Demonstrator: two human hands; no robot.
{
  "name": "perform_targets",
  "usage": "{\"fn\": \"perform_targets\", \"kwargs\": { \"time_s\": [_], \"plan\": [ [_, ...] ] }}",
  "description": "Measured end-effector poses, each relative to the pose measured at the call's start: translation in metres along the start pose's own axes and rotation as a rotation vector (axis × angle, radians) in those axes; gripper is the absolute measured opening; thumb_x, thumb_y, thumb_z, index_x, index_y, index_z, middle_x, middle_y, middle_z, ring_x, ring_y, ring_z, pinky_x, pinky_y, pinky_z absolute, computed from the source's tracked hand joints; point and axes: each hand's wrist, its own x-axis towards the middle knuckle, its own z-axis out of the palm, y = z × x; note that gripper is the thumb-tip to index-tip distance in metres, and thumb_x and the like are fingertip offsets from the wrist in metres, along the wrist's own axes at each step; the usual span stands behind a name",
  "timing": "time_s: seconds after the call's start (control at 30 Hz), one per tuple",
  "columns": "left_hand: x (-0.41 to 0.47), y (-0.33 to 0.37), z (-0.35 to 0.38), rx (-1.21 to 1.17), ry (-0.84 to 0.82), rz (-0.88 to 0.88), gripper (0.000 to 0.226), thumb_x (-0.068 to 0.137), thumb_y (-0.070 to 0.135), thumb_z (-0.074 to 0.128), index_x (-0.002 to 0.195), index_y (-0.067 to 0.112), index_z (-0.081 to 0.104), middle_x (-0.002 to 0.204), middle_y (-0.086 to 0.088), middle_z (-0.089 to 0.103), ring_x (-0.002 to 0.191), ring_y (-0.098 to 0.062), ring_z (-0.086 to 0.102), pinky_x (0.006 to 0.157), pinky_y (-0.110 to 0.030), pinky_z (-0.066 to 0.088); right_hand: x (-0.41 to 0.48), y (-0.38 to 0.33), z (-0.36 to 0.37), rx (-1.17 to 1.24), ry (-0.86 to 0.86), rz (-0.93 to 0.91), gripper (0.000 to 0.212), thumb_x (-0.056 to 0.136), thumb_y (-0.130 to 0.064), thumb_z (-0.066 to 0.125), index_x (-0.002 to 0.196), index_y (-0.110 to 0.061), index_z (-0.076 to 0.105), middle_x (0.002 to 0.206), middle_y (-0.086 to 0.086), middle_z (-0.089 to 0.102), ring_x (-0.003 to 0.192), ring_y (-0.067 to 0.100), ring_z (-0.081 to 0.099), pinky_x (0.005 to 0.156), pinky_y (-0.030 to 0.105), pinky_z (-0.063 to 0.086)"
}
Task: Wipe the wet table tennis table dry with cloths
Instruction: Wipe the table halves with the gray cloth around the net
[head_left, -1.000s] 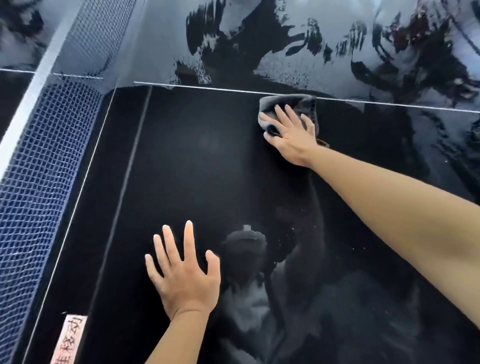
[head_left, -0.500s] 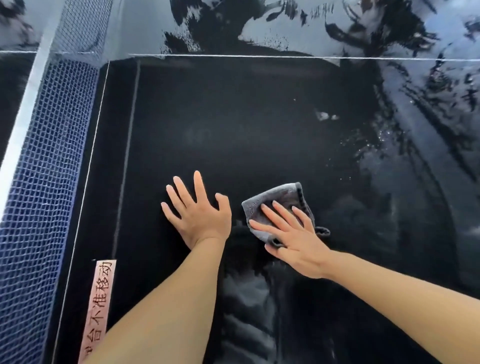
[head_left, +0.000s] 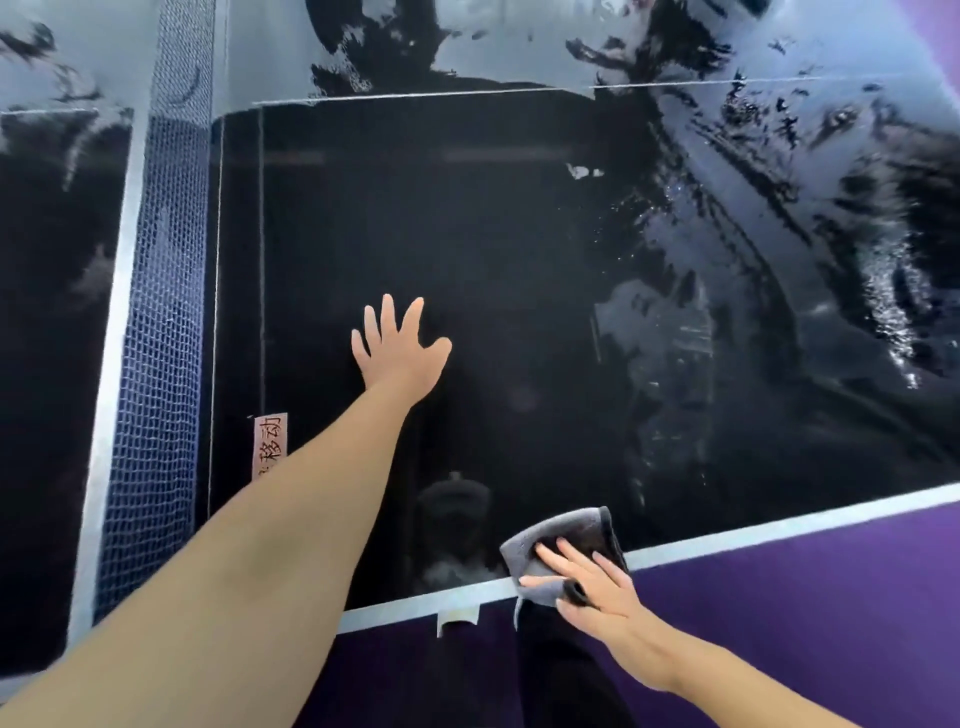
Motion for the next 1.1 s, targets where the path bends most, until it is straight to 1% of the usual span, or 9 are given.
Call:
{"fn": "perform_targets", "kwargs": {
  "time_s": [0.07, 0.13, 0.3, 0.43, 0.7, 0.87, 0.93, 1.03, 1.1],
  "plan": [
    [-0.023, -0.009, 0.009, 0.071, 0.002, 0.043, 0.07, 0.098, 0.051, 0.039, 0.16, 0.039, 0.008, 0.169, 0.003, -0.009, 0.155, -0.024, -0.014, 0.124, -0.051, -0.005, -0.016, -0.009, -0.001, 0.412, -0.009, 0.137, 0.035, 0.099, -0.047, 0.046, 0.134, -0.045, 0.051, 0.148, -0.025, 0.043, 0.142, -0.007, 0.028, 0.114, 0.017, 0.019],
    [-0.039, -0.007, 0.016, 0.094, 0.005, 0.04, 0.068, 0.1, 0.05, 0.036, 0.16, 0.037, 0.007, 0.169, 0.001, -0.008, 0.155, -0.025, -0.012, 0.124, -0.051, -0.004, -0.026, -0.012, -0.008, 0.76, 0.064, 0.253, 0.045, 0.095, -0.049, 0.053, 0.13, -0.023, 0.061, 0.129, -0.004, 0.068, 0.124, 0.01, 0.059, 0.112, 0.027, 0.038],
    [-0.052, 0.023, 0.017, 0.014, 0.058, -0.022, 0.059, 0.102, 0.047, 0.036, 0.157, 0.026, 0.027, 0.168, -0.008, 0.01, 0.155, -0.031, 0.0, 0.124, -0.051, -0.001, -0.044, -0.029, -0.03, 1.473, 0.356, 0.22, 0.047, 0.102, -0.039, 0.043, 0.126, -0.003, 0.064, 0.124, 0.019, 0.068, 0.117, 0.034, 0.064, 0.101, 0.046, 0.048],
    [-0.045, 0.067, 0.016, -0.002, 0.061, 0.039, 0.059, 0.101, 0.045, 0.039, 0.156, 0.025, 0.027, 0.168, -0.008, 0.01, 0.155, -0.031, -0.001, 0.124, -0.05, 0.0, -0.058, -0.026, -0.08, 1.685, 0.558, 0.006, 0.044, 0.099, -0.039, 0.05, 0.127, -0.009, 0.066, 0.133, 0.017, 0.063, 0.122, 0.036, 0.061, 0.104, 0.053, 0.045],
    [-0.017, 0.138, 0.034, 0.024, 0.054, 0.013, 0.064, 0.102, 0.048, 0.038, 0.159, 0.031, 0.015, 0.169, -0.006, 0.0, 0.155, -0.03, -0.006, 0.125, -0.05, 0.0, -0.029, -0.01, -0.235, 1.423, 0.693, -0.021, 0.033, 0.103, -0.03, 0.049, 0.123, -0.006, 0.062, 0.111, 0.013, 0.074, 0.096, 0.028, 0.074, 0.083, 0.049, 0.059],
    [0.011, 0.161, 0.051, 0.019, 0.092, -0.225, 0.063, 0.103, 0.057, 0.02, 0.16, 0.039, 0.0, 0.169, -0.003, -0.01, 0.154, -0.03, -0.012, 0.124, -0.052, -0.004, 0.04, 0.007, -0.368, 0.685, 1.156, -0.118, 0.045, 0.099, -0.029, 0.053, 0.14, -0.011, 0.053, 0.122, -0.006, 0.06, 0.097, 0.004, 0.059, 0.096, 0.023, 0.043],
    [0.018, 0.168, 0.065, 0.028, 0.151, -0.309, 0.064, 0.101, 0.06, 0.015, 0.159, 0.041, -0.005, 0.169, -0.003, -0.014, 0.154, -0.03, -0.015, 0.123, -0.055, -0.004, 0.074, 0.025, -0.412, 0.454, 1.139, -0.097, 0.044, 0.101, -0.027, 0.05, 0.144, -0.02, 0.049, 0.134, -0.011, 0.056, 0.116, 0.004, 0.055, 0.095, 0.011, 0.035],
    [0.024, 0.169, 0.083, 0.086, 0.258, -0.355, 0.064, 0.099, 0.061, 0.015, 0.158, 0.043, -0.004, 0.169, -0.002, -0.007, 0.155, -0.029, -0.009, 0.123, -0.055, -0.001, 0.135, 0.054, -0.462, 0.309, 0.98, 0.095, 0.055, 0.095, -0.046, 0.051, 0.147, -0.028, 0.042, 0.144, 0.001, 0.052, 0.132, 0.024, 0.048, 0.101, 0.026, 0.033],
    [0.028, 0.167, 0.09, 0.115, 0.318, -0.367, 0.064, 0.099, 0.06, 0.018, 0.159, 0.044, 0.001, 0.17, -0.002, -0.002, 0.155, -0.028, -0.006, 0.124, -0.054, 0.001, 0.178, 0.058, -0.478, 0.022, 0.795, 0.294, 0.069, 0.096, -0.057, 0.041, 0.156, -0.033, 0.021, 0.163, -0.001, 0.025, 0.15, 0.024, 0.02, 0.117, 0.038, 0.019]
  ]
}}
